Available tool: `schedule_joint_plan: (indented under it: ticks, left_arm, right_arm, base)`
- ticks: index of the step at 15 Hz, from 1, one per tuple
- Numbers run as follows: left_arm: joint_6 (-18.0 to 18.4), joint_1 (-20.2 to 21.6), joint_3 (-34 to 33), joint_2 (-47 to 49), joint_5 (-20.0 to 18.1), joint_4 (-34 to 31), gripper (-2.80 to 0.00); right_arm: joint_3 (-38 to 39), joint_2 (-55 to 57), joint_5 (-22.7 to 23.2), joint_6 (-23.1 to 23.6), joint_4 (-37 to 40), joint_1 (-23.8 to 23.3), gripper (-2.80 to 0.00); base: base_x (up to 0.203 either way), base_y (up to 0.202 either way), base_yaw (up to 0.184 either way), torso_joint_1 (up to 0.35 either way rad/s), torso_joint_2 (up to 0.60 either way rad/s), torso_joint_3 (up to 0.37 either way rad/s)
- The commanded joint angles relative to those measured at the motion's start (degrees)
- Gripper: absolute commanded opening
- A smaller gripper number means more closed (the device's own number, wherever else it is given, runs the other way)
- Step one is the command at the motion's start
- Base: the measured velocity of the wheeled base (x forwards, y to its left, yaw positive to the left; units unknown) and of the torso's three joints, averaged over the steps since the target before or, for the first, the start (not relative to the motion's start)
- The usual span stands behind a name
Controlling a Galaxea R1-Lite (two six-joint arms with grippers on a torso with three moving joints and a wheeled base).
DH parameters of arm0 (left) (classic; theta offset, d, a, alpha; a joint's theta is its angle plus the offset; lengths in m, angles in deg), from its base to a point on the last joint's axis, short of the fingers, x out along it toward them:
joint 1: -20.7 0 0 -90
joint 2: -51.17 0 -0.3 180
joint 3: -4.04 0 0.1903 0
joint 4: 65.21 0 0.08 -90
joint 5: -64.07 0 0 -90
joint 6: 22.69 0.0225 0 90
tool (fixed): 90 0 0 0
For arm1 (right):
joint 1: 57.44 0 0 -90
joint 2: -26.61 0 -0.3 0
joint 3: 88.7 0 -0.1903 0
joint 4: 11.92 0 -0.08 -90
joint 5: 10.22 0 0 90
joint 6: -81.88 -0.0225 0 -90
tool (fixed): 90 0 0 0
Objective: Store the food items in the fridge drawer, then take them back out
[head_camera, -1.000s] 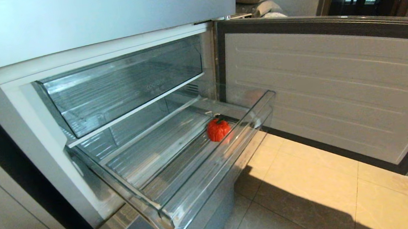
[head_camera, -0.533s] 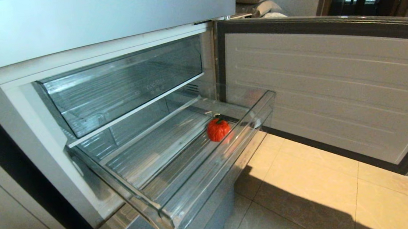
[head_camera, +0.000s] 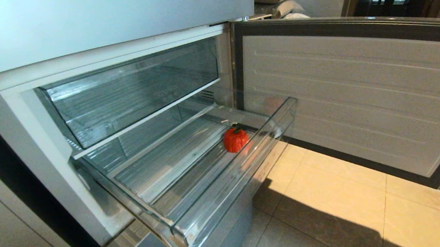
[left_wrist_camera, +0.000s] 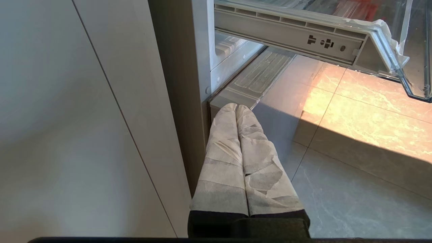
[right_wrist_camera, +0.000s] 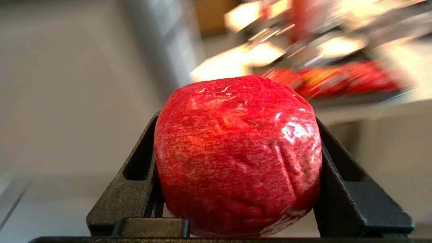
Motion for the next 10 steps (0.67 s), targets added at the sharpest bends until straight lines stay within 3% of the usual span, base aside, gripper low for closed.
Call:
schedule_joint_plan:
  ticks: [1, 2, 4, 5, 10]
  left_arm:
    - [0.02, 0.04, 0.0, 0.0, 0.01, -0.01, -2.8]
    - [0.02, 0.04, 0.0, 0.0, 0.01, -0.01, -2.8]
    - [0.02, 0.04, 0.0, 0.0, 0.01, -0.01, -2.8]
    - [0.02, 0.04, 0.0, 0.0, 0.01, -0.01, -2.8]
    - [0.02, 0.04, 0.0, 0.0, 0.01, -0.01, -2.8]
  right_arm:
    - [-5.31, 11.89, 5.4, -0.27, -4.79, -17.57, -2.8]
    - [-8.09, 15.22, 9.09, -0.41, -6.56, -24.62, -2.8]
    - [-14.37, 23.01, 14.65, -0.72, -9.54, -33.85, -2.8]
    - [-16.12, 26.23, 16.32, -0.79, -11.47, -36.09, -2.8]
    - [-19.02, 42.35, 20.31, -1.05, -20.94, -38.5, -2.8]
  base:
    - [0.0, 0.0, 0.0, 0.0, 0.0, 0.0]
    - [0.0, 0.0, 0.0, 0.0, 0.0, 0.0]
    - [0.0, 0.0, 0.0, 0.0, 0.0, 0.0]
    - [0.0, 0.0, 0.0, 0.0, 0.0, 0.0]
    - [0.0, 0.0, 0.0, 0.0, 0.0, 0.0]
